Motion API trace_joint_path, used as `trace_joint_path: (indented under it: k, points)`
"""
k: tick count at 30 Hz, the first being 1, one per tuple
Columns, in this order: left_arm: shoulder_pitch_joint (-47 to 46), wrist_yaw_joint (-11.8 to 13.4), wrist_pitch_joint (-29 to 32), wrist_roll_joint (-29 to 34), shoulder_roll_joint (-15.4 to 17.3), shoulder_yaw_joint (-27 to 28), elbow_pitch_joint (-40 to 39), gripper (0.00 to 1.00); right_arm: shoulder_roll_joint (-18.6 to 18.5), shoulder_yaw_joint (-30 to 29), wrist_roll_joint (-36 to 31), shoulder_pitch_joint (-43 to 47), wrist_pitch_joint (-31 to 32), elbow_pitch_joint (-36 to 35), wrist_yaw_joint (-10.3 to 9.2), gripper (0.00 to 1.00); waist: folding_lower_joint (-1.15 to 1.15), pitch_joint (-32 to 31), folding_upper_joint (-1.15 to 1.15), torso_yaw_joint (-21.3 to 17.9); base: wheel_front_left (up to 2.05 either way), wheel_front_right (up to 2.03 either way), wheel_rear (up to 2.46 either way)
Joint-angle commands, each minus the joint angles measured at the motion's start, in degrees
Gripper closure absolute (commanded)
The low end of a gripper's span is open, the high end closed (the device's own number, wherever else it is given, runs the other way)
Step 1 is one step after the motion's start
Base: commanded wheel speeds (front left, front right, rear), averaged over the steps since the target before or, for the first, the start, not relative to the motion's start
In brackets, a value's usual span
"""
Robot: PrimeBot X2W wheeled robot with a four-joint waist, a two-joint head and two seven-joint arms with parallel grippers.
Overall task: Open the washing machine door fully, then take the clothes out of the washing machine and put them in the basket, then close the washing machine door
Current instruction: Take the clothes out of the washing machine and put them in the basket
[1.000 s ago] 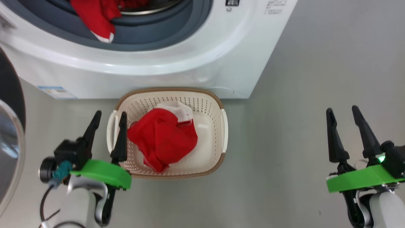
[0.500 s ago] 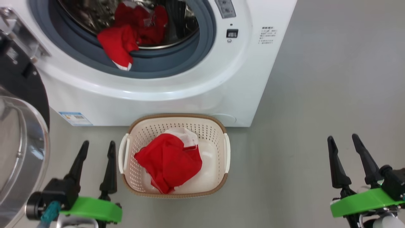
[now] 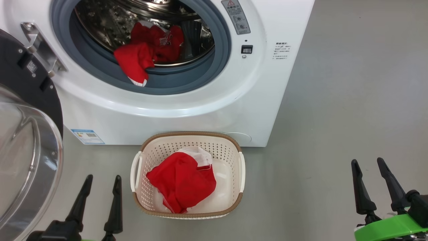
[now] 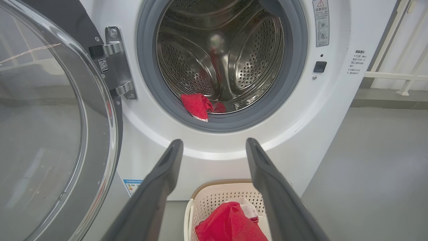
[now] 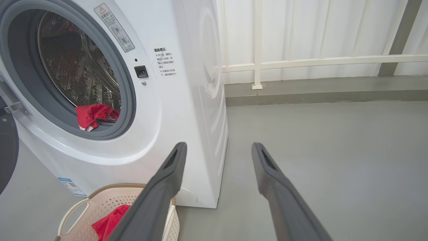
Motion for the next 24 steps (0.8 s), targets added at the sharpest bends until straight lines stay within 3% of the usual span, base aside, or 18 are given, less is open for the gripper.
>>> trace_joint_path:
  k: [1,24]
  points:
    - [0.2,0.3,-0.4,-0.3,0.7,1.7,-2.1,0.0,-0.9,1.0,0.7,0.3,-0.4,-1.5,0.37,0.0,0.0,-0.1,0.0,0.0,0.0,0.0,0.0]
    - [-0.6,1.5,-0.4,-1.3,0.7,-0.5,-2.0,0.0,-0.6,1.0,0.6,-0.5,-0.4,-1.8,0.37,0.0,0.0,1.3,0.0,-0.7,0.0,0.0,0.0]
